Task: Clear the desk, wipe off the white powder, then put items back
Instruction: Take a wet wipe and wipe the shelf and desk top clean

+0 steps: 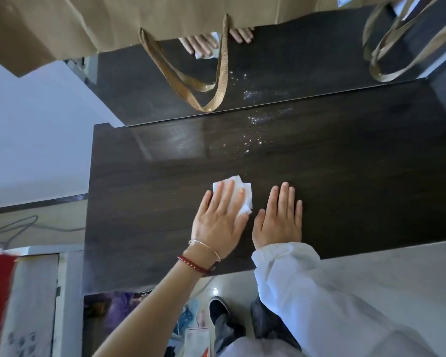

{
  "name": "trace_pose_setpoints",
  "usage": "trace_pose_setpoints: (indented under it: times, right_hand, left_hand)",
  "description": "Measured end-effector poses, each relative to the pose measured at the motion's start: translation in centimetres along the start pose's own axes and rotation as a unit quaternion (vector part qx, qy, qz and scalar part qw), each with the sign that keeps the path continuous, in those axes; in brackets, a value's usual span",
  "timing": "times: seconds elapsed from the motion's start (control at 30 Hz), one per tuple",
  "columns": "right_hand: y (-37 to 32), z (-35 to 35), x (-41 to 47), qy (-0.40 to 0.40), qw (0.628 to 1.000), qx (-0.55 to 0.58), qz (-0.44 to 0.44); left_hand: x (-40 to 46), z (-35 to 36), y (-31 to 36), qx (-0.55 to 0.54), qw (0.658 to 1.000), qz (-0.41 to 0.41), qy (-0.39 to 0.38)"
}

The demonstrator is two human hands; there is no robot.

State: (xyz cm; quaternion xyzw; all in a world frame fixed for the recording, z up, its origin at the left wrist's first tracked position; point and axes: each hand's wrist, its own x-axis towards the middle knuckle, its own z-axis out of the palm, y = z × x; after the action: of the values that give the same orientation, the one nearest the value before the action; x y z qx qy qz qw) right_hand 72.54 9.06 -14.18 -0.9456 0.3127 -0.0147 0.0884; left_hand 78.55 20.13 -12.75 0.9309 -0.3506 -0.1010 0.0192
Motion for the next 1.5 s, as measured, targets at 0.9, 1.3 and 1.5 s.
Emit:
trace_pose_setpoints:
  times: [0.9, 1.3, 1.5]
  right_hand:
    - [7.3, -1.8, 1.8, -0.027, 0.993, 0.008, -0.118]
    - [7.2, -1.9, 1.9, -0.050, 0.992, -0.002, -0.115]
    - [7.2, -2.2, 3.1, -0.085, 0.989, -0.037, -0.113]
  left_hand:
    - [-5.0, 1.1, 6.2, 0.008, 0.994, -0.097, -0.057]
    - [0.6, -0.3, 3.2, -0.019, 0.969, -0.244, -0.019]
    - [8.1, -0.5, 5.0, -0.003, 0.994, -0.111, -0.015]
